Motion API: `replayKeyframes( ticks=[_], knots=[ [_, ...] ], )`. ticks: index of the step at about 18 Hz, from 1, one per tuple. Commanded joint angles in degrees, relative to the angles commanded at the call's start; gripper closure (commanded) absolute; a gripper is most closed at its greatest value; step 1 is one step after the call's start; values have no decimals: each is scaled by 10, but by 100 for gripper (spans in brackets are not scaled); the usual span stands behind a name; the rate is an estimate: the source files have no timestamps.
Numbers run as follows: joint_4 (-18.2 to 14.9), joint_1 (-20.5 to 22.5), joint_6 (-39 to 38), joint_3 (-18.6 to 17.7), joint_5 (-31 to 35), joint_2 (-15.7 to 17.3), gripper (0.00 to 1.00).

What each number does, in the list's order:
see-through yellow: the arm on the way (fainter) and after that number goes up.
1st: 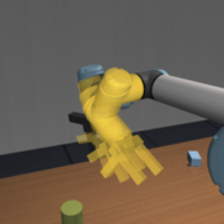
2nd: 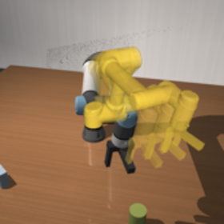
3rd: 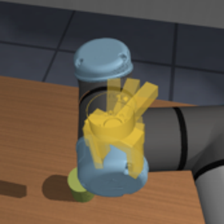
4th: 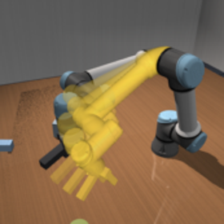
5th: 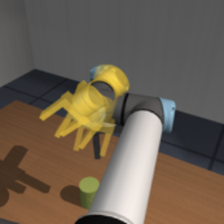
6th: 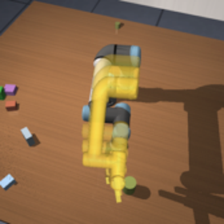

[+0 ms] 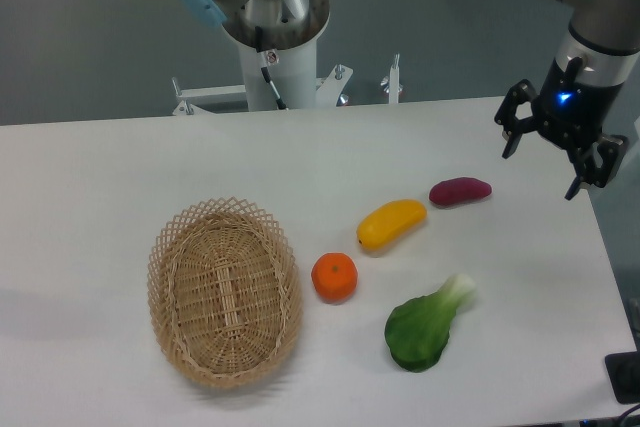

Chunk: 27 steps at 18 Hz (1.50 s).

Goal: Pick up the green vegetable from the table

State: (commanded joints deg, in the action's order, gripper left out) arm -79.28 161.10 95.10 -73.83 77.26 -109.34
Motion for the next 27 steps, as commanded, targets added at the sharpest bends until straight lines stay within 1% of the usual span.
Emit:
replayKeyframes(
  ticks=[3,8,10,11,13,15,16,17,19,21,22,27],
  knots=[
    [8,-1,0,-3,0,-2,0],
    [10,-11,-15,-4,-1,-4,0],
    [11,-15,-36,-4,-1,-8,0],
    [11,-25,-47,-4,0,-11,0],
    [16,-42,-71,-5,2,-22,0],
    [16,-46,-105,-13,7,-35,0],
    [18,-54,-124,-13,17,-44,0],
    [24,-71,-140,-11,36,-54,0],
    [59,-97,-148,-20,81,-72,0],
    [89,-100,-145,-39,83,-81,0],
    [110,-100,-142,-43,84,-90,0],
    [161,-103,-140,-47,84,-137,0]
  ],
)
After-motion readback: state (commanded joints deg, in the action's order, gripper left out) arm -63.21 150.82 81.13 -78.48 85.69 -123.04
